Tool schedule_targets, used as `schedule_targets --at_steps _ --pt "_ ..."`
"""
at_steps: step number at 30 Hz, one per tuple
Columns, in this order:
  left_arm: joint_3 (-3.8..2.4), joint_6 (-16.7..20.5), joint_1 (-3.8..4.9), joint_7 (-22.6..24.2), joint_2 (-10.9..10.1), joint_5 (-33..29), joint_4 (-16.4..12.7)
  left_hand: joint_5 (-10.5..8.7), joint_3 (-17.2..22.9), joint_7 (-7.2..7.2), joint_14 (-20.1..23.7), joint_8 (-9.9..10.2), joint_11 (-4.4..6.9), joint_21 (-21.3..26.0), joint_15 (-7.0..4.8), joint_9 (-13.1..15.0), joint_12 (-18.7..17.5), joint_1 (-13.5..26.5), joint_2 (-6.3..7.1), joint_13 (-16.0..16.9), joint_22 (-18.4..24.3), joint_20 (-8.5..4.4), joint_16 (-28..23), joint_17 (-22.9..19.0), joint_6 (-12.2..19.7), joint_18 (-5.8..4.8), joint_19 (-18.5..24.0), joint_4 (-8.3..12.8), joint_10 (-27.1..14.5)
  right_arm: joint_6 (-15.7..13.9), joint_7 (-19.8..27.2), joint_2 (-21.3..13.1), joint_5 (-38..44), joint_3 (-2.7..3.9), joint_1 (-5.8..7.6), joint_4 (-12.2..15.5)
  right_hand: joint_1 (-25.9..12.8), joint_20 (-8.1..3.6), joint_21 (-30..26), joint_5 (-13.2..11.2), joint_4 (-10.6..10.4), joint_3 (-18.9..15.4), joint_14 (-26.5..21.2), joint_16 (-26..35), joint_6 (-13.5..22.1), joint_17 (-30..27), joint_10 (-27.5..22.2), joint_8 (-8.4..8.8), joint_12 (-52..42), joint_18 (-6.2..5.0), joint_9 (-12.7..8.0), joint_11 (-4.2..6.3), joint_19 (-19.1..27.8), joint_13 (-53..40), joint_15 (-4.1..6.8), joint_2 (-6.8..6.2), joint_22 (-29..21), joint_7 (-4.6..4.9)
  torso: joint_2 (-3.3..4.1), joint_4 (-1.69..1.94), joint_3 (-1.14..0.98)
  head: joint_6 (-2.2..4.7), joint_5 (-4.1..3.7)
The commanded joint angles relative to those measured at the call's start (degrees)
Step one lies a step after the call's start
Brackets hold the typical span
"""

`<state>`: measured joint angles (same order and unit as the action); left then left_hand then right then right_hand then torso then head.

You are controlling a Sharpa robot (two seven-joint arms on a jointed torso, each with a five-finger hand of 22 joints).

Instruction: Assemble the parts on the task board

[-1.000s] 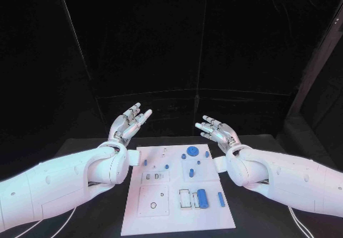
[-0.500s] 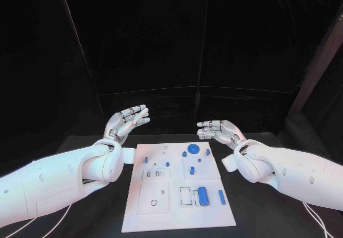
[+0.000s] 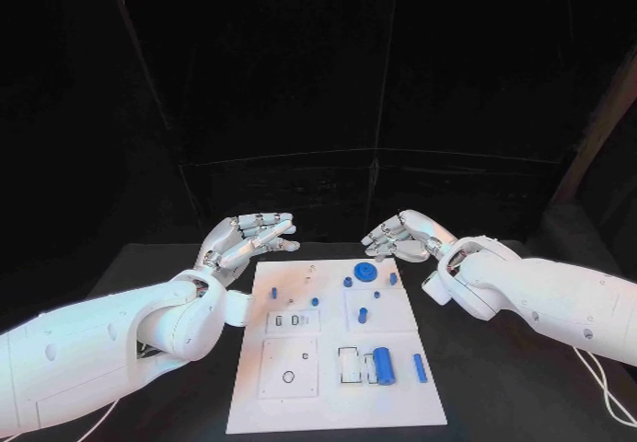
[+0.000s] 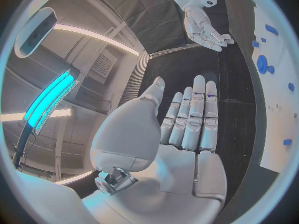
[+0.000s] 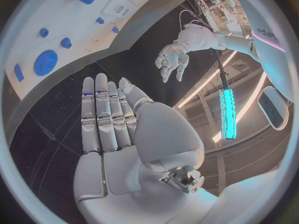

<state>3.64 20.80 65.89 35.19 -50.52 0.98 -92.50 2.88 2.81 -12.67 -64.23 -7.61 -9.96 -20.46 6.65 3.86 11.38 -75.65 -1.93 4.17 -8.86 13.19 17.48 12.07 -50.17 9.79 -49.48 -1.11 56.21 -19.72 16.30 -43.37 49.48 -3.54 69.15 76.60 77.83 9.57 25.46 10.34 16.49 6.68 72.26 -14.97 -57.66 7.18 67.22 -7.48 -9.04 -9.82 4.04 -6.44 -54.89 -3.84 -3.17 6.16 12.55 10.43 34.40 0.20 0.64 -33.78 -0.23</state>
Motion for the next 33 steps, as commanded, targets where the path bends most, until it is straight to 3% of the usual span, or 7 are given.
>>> schedule_targets --at_steps 1,2,8,11,18,26,33 --pt "-0.02 -4.24 0.52 -0.33 -0.71 3.0 -1.24 0.09 -0.02 -0.67 -0.41 -0.26 0.2 0.14 -0.22 0.08 0.42 -0.62 0.08 0.13 0.25 -0.09 -0.35 0.39 -0.76 0.81 -0.52 0.66 0.86 3.37 -5.75 0.49 13.32 0.04 1.23 -0.52 0.22 -4.28 12.02 -0.86 -0.06 0.9 13.89 -9.05 -3.34 5.93 6.25 1.1 0.83 -0.67 -0.22 2.55 -7.54 -0.73 3.88 -1.78 6.71 -1.72 1.72 0.41 0.18 -0.09 -0.44" --pt "-0.02 -4.37 0.63 -0.44 -0.98 3.07 -1.55 0.09 -0.03 -0.62 -0.52 -0.28 0.27 0.17 -0.28 0.08 0.46 -0.66 0.03 0.15 0.3 -0.13 -0.37 0.54 -0.97 0.81 -0.64 0.81 1.11 3.42 -6.6 0.72 15.63 0.04 1.63 -0.6 0.02 -5.18 14.73 -0.44 0.04 1.49 13.42 -12.84 -3.83 8.72 6.59 1.66 1.28 -0.61 -0.17 2.96 -7.23 -0.97 3.68 -2.01 8.48 -1.96 1.93 0.44 0.22 -0.15 -0.49" --pt "-0.02 -5.03 1.03 -0.83 -2.02 3.27 -2.55 0.09 -0.03 -0.59 -0.61 -0.29 0.3 0.19 -0.32 0.08 0.47 -0.67 -0.04 0.16 0.34 -0.17 -0.37 0.66 -1.11 0.82 -0.73 0.89 1.26 4.8 -11.3 2.56 28.79 0.05 3.3 -1.19 -2.58 -5.16 19.62 0.56 -0.28 2.17 14.25 -21.5 -4.23 15.36 5.82 2.88 2.37 -0.62 -0.14 2.99 -8.36 -1.4 4.46 -3.17 11.33 -2.1 3.73 0.61 0.48 0.07 -0.93" --pt "-0.02 -5.34 1.12 -0.93 -2.04 3.3 -2.55 0.09 -0.02 -0.61 -0.66 -0.26 0.28 0.21 -0.33 0.06 0.38 -0.62 -0.17 0.12 0.37 -0.19 -0.39 0.74 -1.14 0.81 -0.79 0.89 1.21 4.96 -13.08 3.72 34.45 0.05 3.67 -1.69 -3.5 -5.17 21.79 1.03 -0.19 2.81 14.56 -32.73 -4.09 26.78 4.71 3.34 2.7 -0.65 -0.16 2.95 -9.23 -1.45 4.57 -3.9 12.54 -2.38 4.46 0.7 0.58 -0.05 -1.13" --pt "-0.03 -5.66 1.17 -1.04 -1.75 3.32 -2.25 0.09 0.01 -0.71 -0.66 -0.1 0.2 0.28 -0.3 -0.01 0.14 -0.56 -0.4 0.02 0.46 -0.2 -0.48 0.9 -1.07 0.78 -0.87 0.96 1.0 6.81 -17.23 5.71 41.51 0.08 3.92 -2.78 -5.59 -4.78 23.92 1.01 -0.57 3.26 14.25 -40.09 -2.45 34.09 0.19 3.84 3.74 -0.57 -0.27 2.13 -9.65 -0.78 3.93 -5.41 13.76 -2.31 5.67 0.97 0.61 0.07 -1.32" --pt "-0.03 -6.22 1.18 -1.14 -1.59 3.32 -2.0 0.11 0.35 -0.77 -0.59 0.15 0.15 0.45 -0.27 -0.06 -0.22 -0.98 -0.85 -0.11 0.64 -0.21 -0.7 1.21 -1.04 0.76 -0.98 1.48 0.8 8.42 -20.16 7.59 45.44 0.1 3.96 -3.42 -6.54 -4.41 27.45 1.06 -0.52 4.89 14.07 -50.89 -0.39 45.59 -2.73 3.74 2.42 -0.55 -0.17 1.67 -9.91 -0.08 3.38 -6.04 16.29 -2.2 6.26 1.15 0.63 0.17 -1.37" --pt "-0.04 -6.42 1.18 -1.42 -1.33 3.32 -1.96 0.1 0.45 -0.81 -0.58 0.21 0.13 0.49 -0.27 -0.08 -0.3 -1.07 -0.98 -0.14 0.69 -0.22 -0.75 1.28 -1.03 0.76 -1.02 1.61 0.77 10.11 -21.47 8.75 47.25 0.11 3.96 -3.91 -6.87 -4.27 29.97 1.07 -0.49 5.49 13.9 -53.64 0.22 48.38 -3.56 3.78 2.05 -0.2 -0.19 1.53 -10.48 0.11 3.21 -6.67 19.17 -2.19 6.68 1.34 0.64 0.17 -1.12"
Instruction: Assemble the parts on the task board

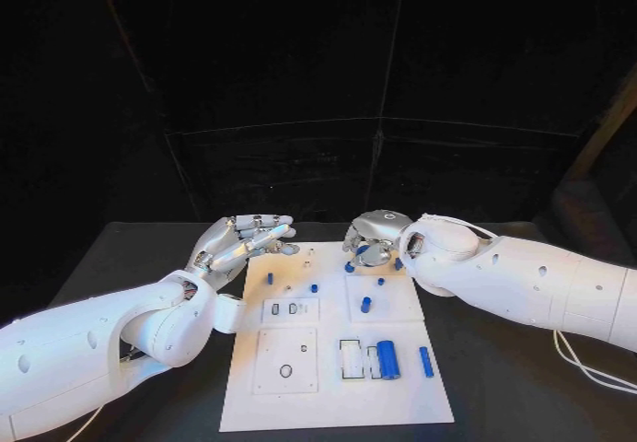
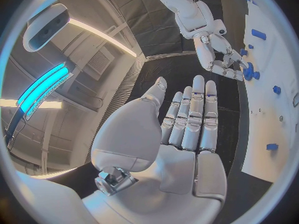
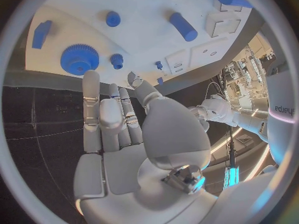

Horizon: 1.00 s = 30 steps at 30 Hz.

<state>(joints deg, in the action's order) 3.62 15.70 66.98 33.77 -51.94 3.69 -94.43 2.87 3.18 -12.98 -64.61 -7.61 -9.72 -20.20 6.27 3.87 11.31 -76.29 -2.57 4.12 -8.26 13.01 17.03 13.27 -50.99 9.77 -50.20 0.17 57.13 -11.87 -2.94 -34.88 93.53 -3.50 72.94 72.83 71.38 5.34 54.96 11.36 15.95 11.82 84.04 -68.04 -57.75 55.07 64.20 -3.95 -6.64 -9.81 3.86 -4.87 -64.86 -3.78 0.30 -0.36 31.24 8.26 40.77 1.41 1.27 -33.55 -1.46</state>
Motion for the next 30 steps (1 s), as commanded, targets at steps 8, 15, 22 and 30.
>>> schedule_targets --at_steps 8,15,22,30 --pt "-0.02 -0.95 0.1 -0.4 0.14 0.61 0.04 0.11 0.42 -0.58 -0.21 0.39 -0.16 0.3 0.11 -0.11 -0.43 -0.79 -0.65 -0.15 0.19 -0.05 -0.42 0.29 -0.18 0.78 -0.41 0.74 -0.2 3.64 -2.33 1.15 3.67 0.06 0.17 -0.56 -0.41 0.05 1.01 -0.18 -0.03 0.65 1.99 -1.21 0.17 1.02 -0.83 0.11 -0.52 -0.17 0.06 -0.08 -0.44 0.06 -0.3 -0.01 0.97 -0.02 0.44 0.21 0.0 -0.19 0.06" --pt "-0.02 -0.95 0.1 -0.4 0.14 0.61 0.04 0.11 0.42 -0.58 -0.21 0.39 -0.16 0.3 0.11 -0.11 -0.43 -0.79 -0.65 -0.15 0.19 -0.05 -0.42 0.29 -0.18 0.78 -0.41 0.74 -0.2 3.64 -2.33 1.15 3.67 0.06 0.17 -0.56 -0.41 0.05 1.01 -0.18 -0.03 0.65 1.99 -1.21 0.17 1.02 -0.83 0.11 -0.52 -0.17 0.06 -0.08 -0.44 0.06 -0.3 -0.01 0.97 -0.02 0.44 0.21 0.0 -0.19 0.06" --pt "-0.03 -0.55 0.24 -0.5 0.0 0.61 -0.03 0.11 0.99 -0.67 -0.26 0.64 -0.21 0.4 0.09 -0.13 -0.73 -1.28 -1.07 -0.22 0.34 -0.08 -0.59 0.61 -0.14 0.78 -0.59 1.42 -0.25 6.26 -2.78 2.16 3.79 0.03 0.15 -1.87 0.75 0.23 2.64 -0.08 0.4 2.39 1.74 -2.88 0.1 2.64 -0.48 0.09 -1.29 -0.03 0.08 -0.01 -0.47 0.04 -0.17 0.29 2.59 0.1 1.13 0.28 -0.07 -0.76 0.07" --pt "-0.04 -0.59 0.29 -0.51 0.03 0.62 0.18 0.11 1.18 -0.68 -0.28 0.73 -0.21 0.42 0.08 -0.13 -0.84 -1.43 -1.16 -0.24 0.39 -0.1 -0.65 0.71 -0.13 0.78 -0.66 1.66 -0.28 6.53 -2.83 2.44 3.84 0.03 0.14 -2.21 0.88 0.28 2.87 -0.15 0.4 2.78 1.69 -3.24 -0.06 3.02 -0.56 0.02 -1.31 -0.03 0.11 -0.05 -0.39 0.08 -0.14 0.31 2.75 0.14 1.69 0.42 -0.19 -0.51 0.0"
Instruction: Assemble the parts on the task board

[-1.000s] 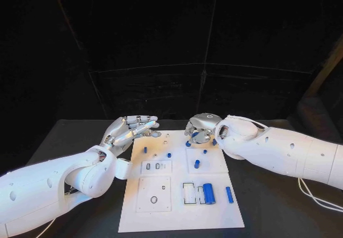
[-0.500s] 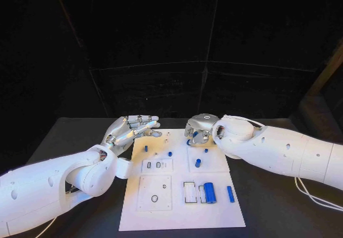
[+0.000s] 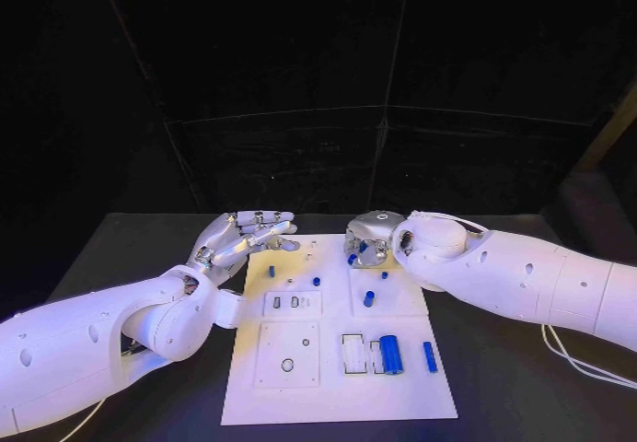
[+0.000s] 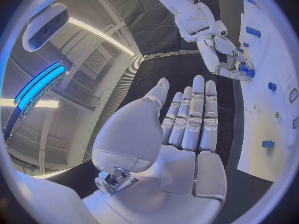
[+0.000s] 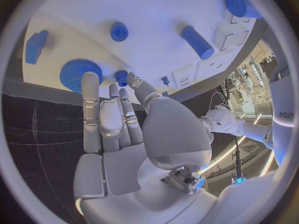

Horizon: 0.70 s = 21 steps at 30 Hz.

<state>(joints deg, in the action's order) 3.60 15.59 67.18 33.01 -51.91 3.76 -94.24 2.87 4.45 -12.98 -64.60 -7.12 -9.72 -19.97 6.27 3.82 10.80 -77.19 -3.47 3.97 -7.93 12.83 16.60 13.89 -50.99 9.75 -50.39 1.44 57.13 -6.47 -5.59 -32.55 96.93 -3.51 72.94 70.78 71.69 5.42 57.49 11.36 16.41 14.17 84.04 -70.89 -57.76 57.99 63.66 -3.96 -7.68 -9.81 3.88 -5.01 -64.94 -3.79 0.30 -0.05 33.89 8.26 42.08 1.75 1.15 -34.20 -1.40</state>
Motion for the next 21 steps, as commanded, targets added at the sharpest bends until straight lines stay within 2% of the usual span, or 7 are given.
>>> schedule_targets --at_steps 1,7,14,18,21 --pt "-0.01 -0.49 0.1 0.25 0.0 0.54 0.0 0.11 -0.09 -0.68 -0.28 0.24 -0.21 0.2 0.08 -0.08 -0.32 -0.53 -0.26 -0.09 0.06 0.08 -0.21 0.09 -0.13 0.79 -0.47 0.4 -0.28 1.22 -0.14 0.16 0.45 0.04 0.14 -0.24 0.57 0.2 0.34 -0.14 -0.06 0.42 1.7 -0.39 -0.05 0.11 -0.01 0.03 -0.27 -0.03 0.08 0.1 -0.32 0.1 -0.15 0.0 0.1 0.13 0.43 0.09 -0.07 0.14 -0.07" --pt "-0.01 -0.52 0.14 0.22 0.05 0.54 0.05 0.11 -0.09 -0.68 -0.28 0.24 -0.21 0.2 0.08 -0.08 -0.32 -0.53 -0.26 -0.09 0.06 0.08 -0.21 0.09 -0.13 0.79 -0.47 0.4 -0.28 2.04 0.12 0.41 0.45 0.03 0.13 -0.55 0.76 0.27 0.99 -0.2 -0.17 1.51 1.59 -0.94 -0.6 0.57 0.4 -0.14 -0.58 0.0 0.15 0.09 -0.23 0.08 -0.17 0.44 0.67 0.21 0.73 0.22 -0.09 0.18 -0.19" --pt "-0.01 -0.48 0.18 0.16 0.07 0.54 0.15 0.11 0.0 -0.68 -0.29 0.28 -0.21 0.21 0.07 -0.08 -0.37 -0.59 -0.31 -0.1 0.08 0.07 -0.24 0.13 -0.12 0.79 -0.5 0.48 -0.29 1.68 0.54 0.39 0.45 0.03 0.12 -0.58 0.95 0.24 2.31 -0.93 -0.3 3.49 1.57 -1.92 -2.0 1.51 1.76 -0.52 -1.07 0.13 0.29 0.26 -0.39 0.06 -0.07 1.23 2.08 0.2 0.68 0.16 -0.13 -0.09 -0.14" --pt "-0.01 -0.51 0.19 0.14 0.11 0.55 0.21 0.11 0.0 -0.68 -0.29 0.28 -0.21 0.21 0.07 -0.08 -0.37 -0.59 -0.31 -0.1 0.08 0.07 -0.24 0.13 -0.12 0.79 -0.5 0.48 -0.29 0.51 0.83 0.35 0.45 0.03 0.12 -0.38 1.9 0.0 4.09 -2.86 -0.24 5.92 1.73 -3.01 -3.87 2.73 3.58 -1.22 -1.72 0.41 0.53 0.6 -1.11 -0.1 0.29 2.63 4.3 0.03 0.75 0.16 -0.16 -0.17 -0.05" --pt "-0.01 -0.53 0.19 0.12 0.15 0.55 0.25 0.11 0.05 -0.68 -0.3 0.3 -0.21 0.22 0.07 -0.08 -0.39 -0.59 -0.36 -0.1 0.09 0.07 -0.25 0.16 -0.12 0.79 -0.52 0.52 -0.29 -1.56 1.25 0.26 0.45 0.03 0.11 -0.11 2.64 -0.21 5.03 -4.46 -0.19 7.78 1.75 -3.51 -5.03 3.19 4.65 -1.64 -2.08 0.53 0.66 0.89 -1.28 -0.22 0.46 3.37 5.31 -0.06 0.76 0.21 -0.17 -0.21 -0.02"
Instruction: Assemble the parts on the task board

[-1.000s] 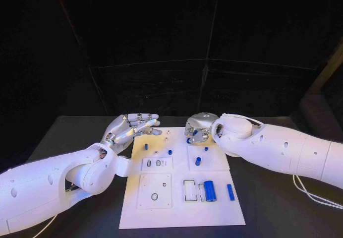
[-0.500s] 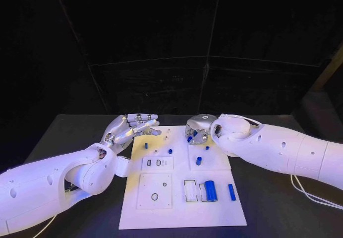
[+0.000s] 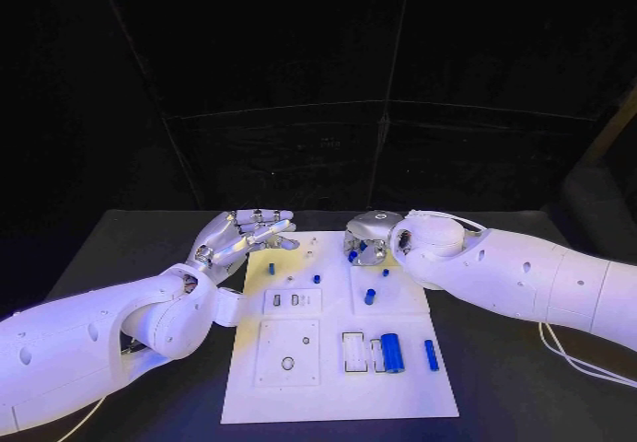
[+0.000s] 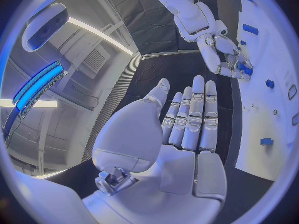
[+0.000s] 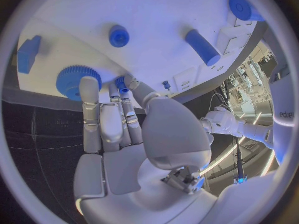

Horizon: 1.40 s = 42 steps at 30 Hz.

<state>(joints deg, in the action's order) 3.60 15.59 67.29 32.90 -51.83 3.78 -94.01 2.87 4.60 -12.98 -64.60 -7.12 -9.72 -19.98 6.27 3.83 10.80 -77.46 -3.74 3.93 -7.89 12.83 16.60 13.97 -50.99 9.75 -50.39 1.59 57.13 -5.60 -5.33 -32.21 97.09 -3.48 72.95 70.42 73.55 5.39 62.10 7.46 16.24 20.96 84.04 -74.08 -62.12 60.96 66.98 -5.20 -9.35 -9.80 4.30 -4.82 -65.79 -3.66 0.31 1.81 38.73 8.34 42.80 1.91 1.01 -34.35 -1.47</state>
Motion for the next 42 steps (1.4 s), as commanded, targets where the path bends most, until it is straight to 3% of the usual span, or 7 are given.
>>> schedule_targets --at_steps 1,14,17,22,26,36,42 --pt "-0.02 -0.53 0.08 0.21 0.08 0.53 0.04 0.11 -0.11 -0.68 -0.3 0.3 -0.21 0.22 0.07 -0.09 -0.39 -0.33 -0.09 -0.06 0.05 0.07 -0.25 0.08 -0.12 0.8 -0.52 0.37 -0.29 -3.29 1.17 -0.15 0.29 0.01 0.1 0.41 0.85 -0.24 0.74 -0.81 -0.05 1.6 1.74 -0.49 -0.94 0.33 1.57 -0.46 -0.48 0.56 0.24 0.72 -0.41 -0.38 0.47 1.45 0.75 -0.14 0.04 0.04 -0.02 -0.07 0.05" --pt "-0.02 -0.51 0.12 -0.07 -0.02 0.52 0.33 0.11 -0.03 -0.68 -0.32 0.33 -0.21 0.22 0.07 -0.09 -0.44 -0.33 -0.16 -0.07 0.07 0.06 -0.27 0.12 -0.11 0.8 -0.55 0.41 -0.31 -12.14 2.05 -1.14 -0.81 0.13 0.11 3.11 0.91 -0.28 2.9 -0.28 -0.19 4.29 1.7 -1.31 -1.48 0.96 2.03 -0.37 -0.42 0.92 0.13 0.71 -0.89 -0.4 0.45 0.3 3.31 0.02 0.13 0.12 0.0 0.84 0.35" --pt "-0.02 -0.51 0.14 -0.14 0.01 0.52 0.47 0.11 -0.03 -0.68 -0.32 0.33 -0.21 0.22 0.07 -0.09 -0.44 -0.33 -0.16 -0.07 0.07 0.06 -0.27 0.12 -0.11 0.8 -0.55 0.41 -0.31 -12.67 2.07 -0.56 -1.26 0.15 0.11 2.28 0.88 -0.27 2.99 -0.27 -0.21 4.32 1.7 -1.34 -1.48 1.0 2.02 -0.36 -0.4 0.94 0.13 0.7 -0.95 -0.4 0.44 0.26 3.45 0.03 0.18 0.14 -0.08 0.93 0.52" --pt "-0.02 -0.36 0.27 -0.23 -0.02 0.52 0.55 0.11 -0.03 -0.68 -0.32 0.33 -0.21 0.22 0.07 -0.09 -0.44 -0.33 -0.16 -0.07 0.07 0.06 -0.27 0.12 -0.11 0.8 -0.55 0.41 -0.31 -13.75 2.4 0.92 -2.19 0.17 0.12 0.23 0.62 -0.21 3.36 -0.11 -0.34 4.72 1.65 -1.38 -1.28 0.89 1.83 -0.17 -0.25 0.98 0.04 0.6 -1.03 -0.36 0.37 -0.24 3.79 0.15 0.21 0.35 0.16 0.91 0.39" --pt "-0.02 -0.32 0.34 -0.23 0.03 0.52 0.66 0.11 -0.03 -0.68 -0.32 0.33 -0.21 0.22 0.07 -0.09 -0.44 -0.33 -0.16 -0.07 0.07 0.06 -0.27 0.12 -0.11 0.8 -0.55 0.41 -0.31 -14.1 2.81 2.51 -3.14 0.18 0.13 -1.77 0.48 -0.17 3.46 -0.07 -0.45 4.87 1.64 -1.46 -1.21 0.97 1.75 -0.1 -0.19 0.99 0.01 0.53 -1.01 -0.35 0.33 -0.38 3.85 0.24 0.22 0.33 0.02 0.94 0.68" --pt "-0.02 -0.24 0.8 0.05 0.11 0.51 0.6 0.1 0.02 -0.66 -0.33 0.37 -0.21 0.23 0.07 -0.09 -0.49 -0.32 -0.2 -0.08 0.08 0.06 -0.29 0.16 -0.1 0.8 -0.57 0.45 -0.33 -14.64 3.12 5.9 -3.88 0.21 0.13 -5.11 0.11 -0.02 3.66 -0.13 -0.72 5.15 1.62 -1.63 -0.89 1.06 1.38 0.16 0.06 1.0 -0.09 0.35 -0.89 -0.3 0.17 -0.91 3.95 0.42 0.97 1.36 0.34 1.22 0.09" --pt "-0.02 -0.23 1.18 0.03 0.24 0.5 0.65 0.1 0.02 -0.66 -0.33 0.37 -0.21 0.23 0.07 -0.09 -0.49 -0.32 -0.2 -0.08 0.08 0.06 -0.29 0.16 -0.1 0.8 -0.57 0.45 -0.33 -14.21 3.12 7.56 -3.93 0.22 0.13 -6.36 0.04 0.0 3.66 -0.15 -0.76 5.18 1.61 -1.64 -0.84 1.04 1.31 0.21 0.1 0.99 -0.11 0.32 -0.84 -0.3 0.14 -1.02 3.91 0.44 1.25 1.47 0.43 1.43 0.12"
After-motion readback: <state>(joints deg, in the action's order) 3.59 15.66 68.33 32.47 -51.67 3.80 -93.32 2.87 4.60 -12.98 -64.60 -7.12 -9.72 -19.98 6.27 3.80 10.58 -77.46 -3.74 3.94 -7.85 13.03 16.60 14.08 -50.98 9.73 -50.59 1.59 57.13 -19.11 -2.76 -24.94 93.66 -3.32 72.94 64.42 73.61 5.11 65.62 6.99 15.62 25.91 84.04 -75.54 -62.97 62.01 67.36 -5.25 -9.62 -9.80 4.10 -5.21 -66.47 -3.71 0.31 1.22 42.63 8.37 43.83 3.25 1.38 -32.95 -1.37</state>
